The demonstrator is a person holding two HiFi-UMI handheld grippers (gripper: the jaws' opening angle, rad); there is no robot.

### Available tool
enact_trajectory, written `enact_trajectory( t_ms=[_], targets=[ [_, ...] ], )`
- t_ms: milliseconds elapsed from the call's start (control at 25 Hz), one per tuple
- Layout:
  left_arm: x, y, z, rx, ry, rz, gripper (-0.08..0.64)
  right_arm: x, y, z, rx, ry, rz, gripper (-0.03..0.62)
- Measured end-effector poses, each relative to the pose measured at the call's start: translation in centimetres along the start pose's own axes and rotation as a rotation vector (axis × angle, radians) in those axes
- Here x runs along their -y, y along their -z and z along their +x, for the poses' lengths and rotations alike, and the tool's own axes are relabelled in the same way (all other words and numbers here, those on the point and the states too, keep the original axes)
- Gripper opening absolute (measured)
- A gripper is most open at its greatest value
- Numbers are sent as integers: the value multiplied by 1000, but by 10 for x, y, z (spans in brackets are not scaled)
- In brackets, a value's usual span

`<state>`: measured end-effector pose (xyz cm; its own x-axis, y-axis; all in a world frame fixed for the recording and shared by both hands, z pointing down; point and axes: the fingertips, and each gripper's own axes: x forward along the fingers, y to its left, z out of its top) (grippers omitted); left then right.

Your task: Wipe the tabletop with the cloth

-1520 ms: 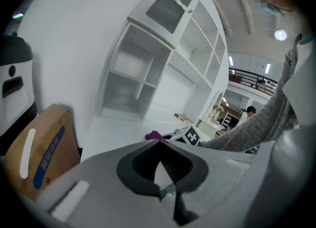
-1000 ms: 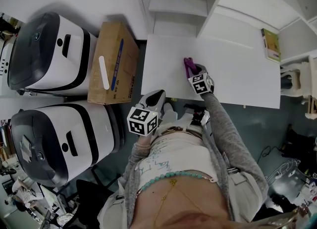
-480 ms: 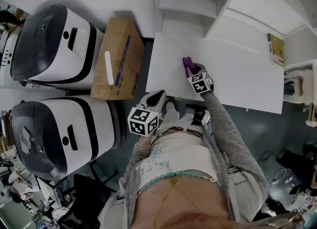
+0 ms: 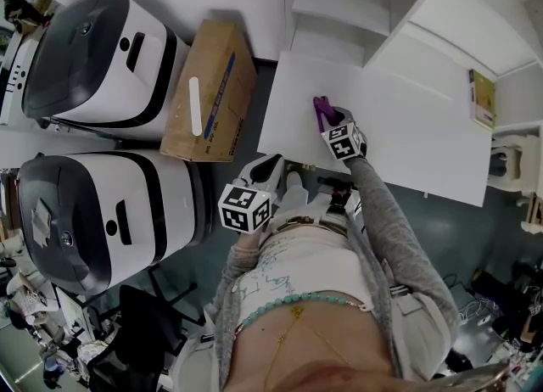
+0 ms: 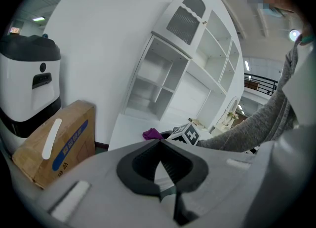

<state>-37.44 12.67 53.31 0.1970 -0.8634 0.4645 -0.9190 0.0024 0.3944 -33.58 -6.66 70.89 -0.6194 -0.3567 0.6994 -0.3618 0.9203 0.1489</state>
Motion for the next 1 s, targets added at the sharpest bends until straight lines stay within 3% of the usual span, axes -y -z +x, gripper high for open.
enact_trajectory(
  t_ms=[1000],
  targets=[
    [-30, 5, -28, 41, -95, -65, 0, -51, -39, 26, 28, -99, -100, 77]
  ],
)
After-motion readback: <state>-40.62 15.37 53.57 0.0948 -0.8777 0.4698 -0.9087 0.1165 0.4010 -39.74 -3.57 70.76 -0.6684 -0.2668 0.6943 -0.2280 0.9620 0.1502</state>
